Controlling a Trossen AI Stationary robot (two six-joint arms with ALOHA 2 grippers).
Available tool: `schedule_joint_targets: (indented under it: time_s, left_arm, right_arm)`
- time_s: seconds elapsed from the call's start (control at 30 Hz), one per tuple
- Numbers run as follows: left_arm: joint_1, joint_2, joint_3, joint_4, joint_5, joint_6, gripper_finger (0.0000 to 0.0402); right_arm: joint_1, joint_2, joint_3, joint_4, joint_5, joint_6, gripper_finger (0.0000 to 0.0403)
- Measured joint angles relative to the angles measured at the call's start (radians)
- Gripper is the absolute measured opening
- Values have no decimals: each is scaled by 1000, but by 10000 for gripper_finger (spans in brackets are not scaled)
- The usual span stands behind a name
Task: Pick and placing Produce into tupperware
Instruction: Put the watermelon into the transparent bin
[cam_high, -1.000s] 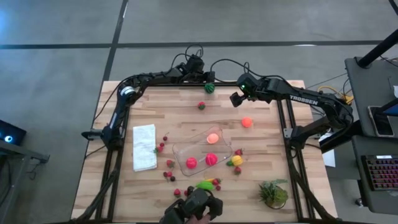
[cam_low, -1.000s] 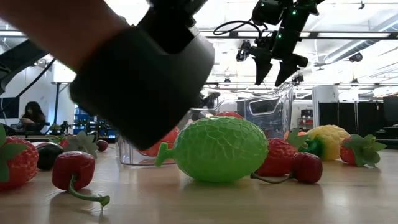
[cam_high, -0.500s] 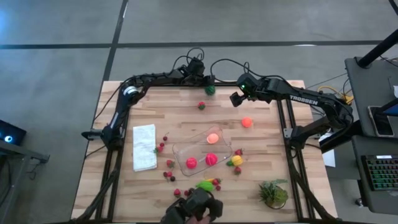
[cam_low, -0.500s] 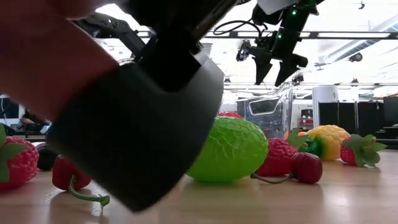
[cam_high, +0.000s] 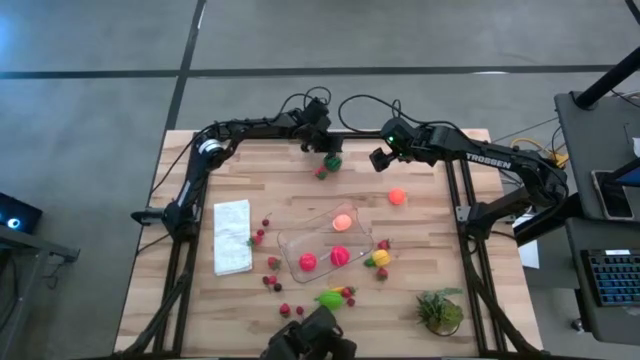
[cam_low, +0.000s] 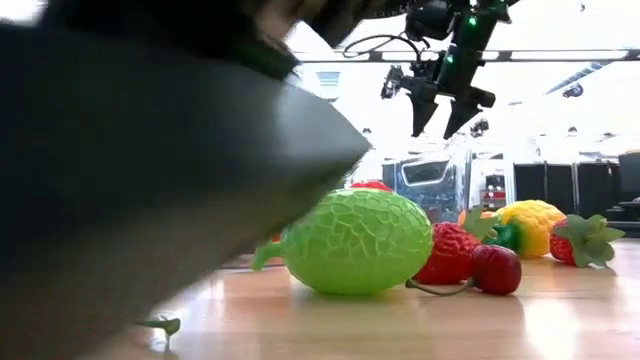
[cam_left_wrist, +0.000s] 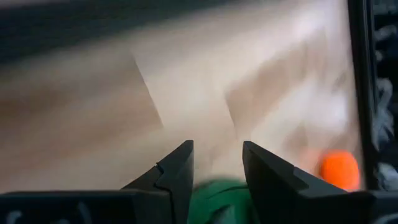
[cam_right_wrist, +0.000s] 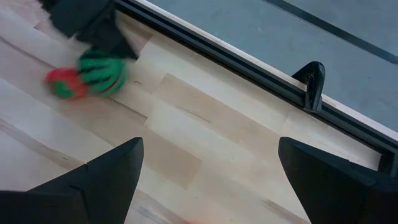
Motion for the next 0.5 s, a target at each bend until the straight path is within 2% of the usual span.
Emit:
schedule_joint_targets:
  time_s: [0.1, 0.23, 0.5]
  left_arm:
    - [0, -14, 0, -57, 18, 62, 123]
    - [2, -27, 5, -63, 47, 72, 123]
    - [2, -28, 13, -17, 3, 95, 123]
  right_arm:
    - [0, 0, 0, 0, 0, 0, 365]
    - [0, 0, 0, -1, 0, 0, 365]
    - [0, 0, 0, -1, 0, -3, 365]
